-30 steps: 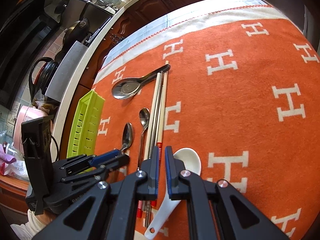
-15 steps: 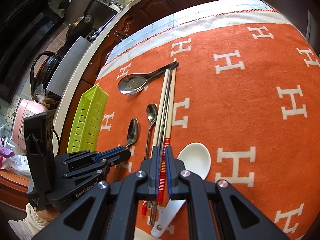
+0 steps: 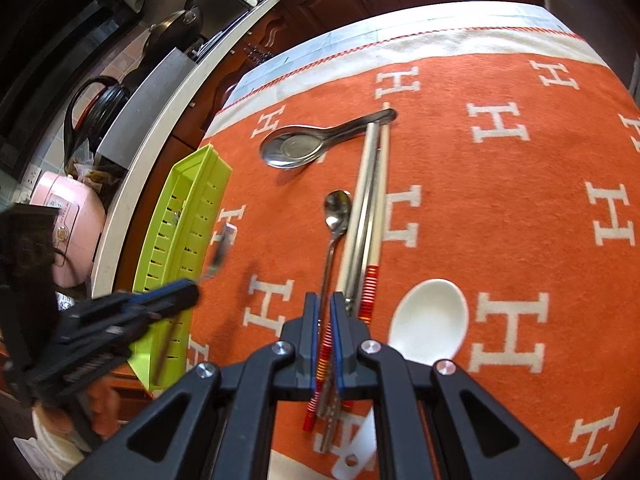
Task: Organize utensils
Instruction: 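Carry the spoon into the green tray and open the left tool while the right tool grasps a teaspoon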
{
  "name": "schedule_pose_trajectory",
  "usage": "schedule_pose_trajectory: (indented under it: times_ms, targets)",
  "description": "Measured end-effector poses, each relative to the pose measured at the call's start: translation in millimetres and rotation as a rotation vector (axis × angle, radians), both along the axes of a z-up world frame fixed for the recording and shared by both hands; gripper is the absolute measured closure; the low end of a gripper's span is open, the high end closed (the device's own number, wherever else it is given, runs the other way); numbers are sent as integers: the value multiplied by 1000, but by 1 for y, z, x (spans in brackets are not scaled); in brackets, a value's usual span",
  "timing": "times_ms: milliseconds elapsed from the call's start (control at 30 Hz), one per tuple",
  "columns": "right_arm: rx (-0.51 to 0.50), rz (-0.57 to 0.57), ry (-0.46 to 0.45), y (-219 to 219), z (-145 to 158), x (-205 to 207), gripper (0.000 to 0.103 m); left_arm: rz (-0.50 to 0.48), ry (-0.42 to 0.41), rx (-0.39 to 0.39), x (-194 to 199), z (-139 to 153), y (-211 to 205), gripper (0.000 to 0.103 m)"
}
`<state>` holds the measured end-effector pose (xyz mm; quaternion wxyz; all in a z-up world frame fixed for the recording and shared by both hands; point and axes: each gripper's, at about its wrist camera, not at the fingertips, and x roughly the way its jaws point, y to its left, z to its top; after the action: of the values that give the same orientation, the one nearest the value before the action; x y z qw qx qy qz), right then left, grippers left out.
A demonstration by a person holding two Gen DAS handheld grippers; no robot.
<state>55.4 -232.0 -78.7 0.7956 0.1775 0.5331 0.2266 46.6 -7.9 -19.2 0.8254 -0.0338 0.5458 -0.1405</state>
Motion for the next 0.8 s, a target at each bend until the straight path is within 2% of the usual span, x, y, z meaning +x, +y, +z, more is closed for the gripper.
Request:
schedule_pose_trajectory:
  times_ms: [200,300,467,800]
  targets:
    - [-2,10,21,11,-5,10,96,66,-82,25,-11,33,33,99]
    - [-22,5,20,16,-7,15,96,123,-108,50,-11,40,54,99]
    - [-57,-8,35,23,-12,22,96,213,-108,110,-7,28,85,99]
    - [-160,-15,40,40,-16,32,96,297,-67,154,0,-12,112,99]
